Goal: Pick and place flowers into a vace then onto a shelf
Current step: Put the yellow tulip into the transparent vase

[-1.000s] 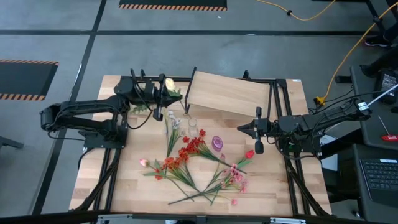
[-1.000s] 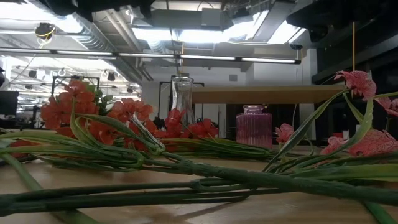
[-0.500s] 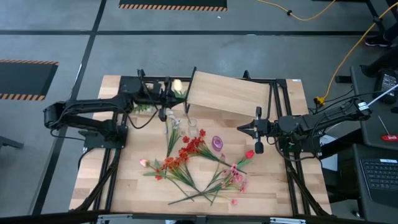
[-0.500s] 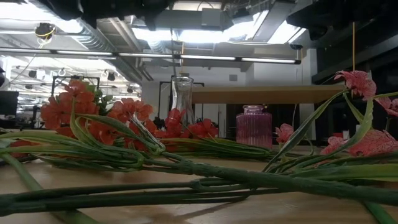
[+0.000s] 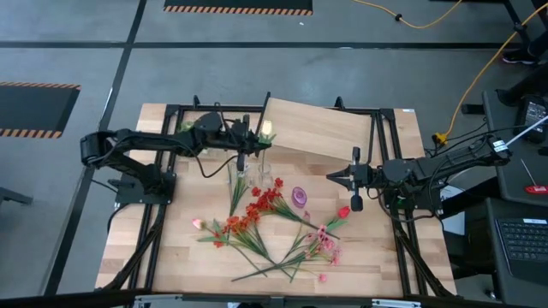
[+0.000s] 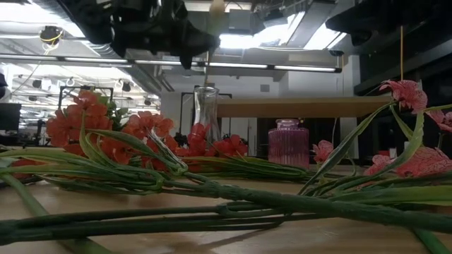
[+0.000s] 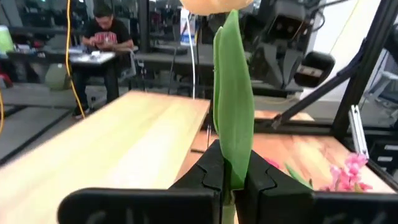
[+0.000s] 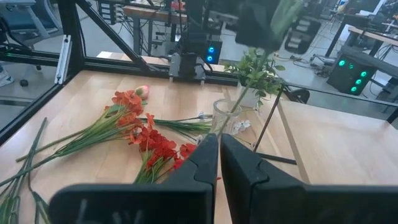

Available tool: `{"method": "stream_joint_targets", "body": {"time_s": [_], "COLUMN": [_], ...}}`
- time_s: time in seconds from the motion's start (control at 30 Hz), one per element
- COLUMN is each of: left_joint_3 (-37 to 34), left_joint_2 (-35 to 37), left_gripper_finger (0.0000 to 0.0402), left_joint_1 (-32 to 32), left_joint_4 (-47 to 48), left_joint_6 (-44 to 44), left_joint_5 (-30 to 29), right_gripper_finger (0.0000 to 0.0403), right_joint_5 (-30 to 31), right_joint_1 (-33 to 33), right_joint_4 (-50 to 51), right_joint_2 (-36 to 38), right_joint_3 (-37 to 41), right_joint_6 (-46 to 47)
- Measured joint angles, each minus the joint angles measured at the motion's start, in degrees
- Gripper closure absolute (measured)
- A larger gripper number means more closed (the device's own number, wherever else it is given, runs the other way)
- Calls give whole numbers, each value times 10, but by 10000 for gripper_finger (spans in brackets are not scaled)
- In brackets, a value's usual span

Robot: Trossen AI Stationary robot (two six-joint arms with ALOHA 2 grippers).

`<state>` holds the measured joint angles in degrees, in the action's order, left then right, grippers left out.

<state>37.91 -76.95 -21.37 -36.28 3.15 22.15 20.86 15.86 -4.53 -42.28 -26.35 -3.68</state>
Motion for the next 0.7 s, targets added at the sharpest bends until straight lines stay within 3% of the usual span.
{"method": "stream_joint_targets", "body": {"time_s": [0.7], "left_joint_3": [0], "left_joint_2": [-17], "left_gripper_finger": [321], "left_joint_1": [41], "left_joint_4": [4], "left_joint_6": [-39], "left_joint_5": [0], "right_gripper_finger": [379], "right_joint_5": [0], "right_joint_1": [0], "right_joint_4": [30], "right_joint_2": [0], "right_joint_3": [0], "right_joint_6": [-14]}}
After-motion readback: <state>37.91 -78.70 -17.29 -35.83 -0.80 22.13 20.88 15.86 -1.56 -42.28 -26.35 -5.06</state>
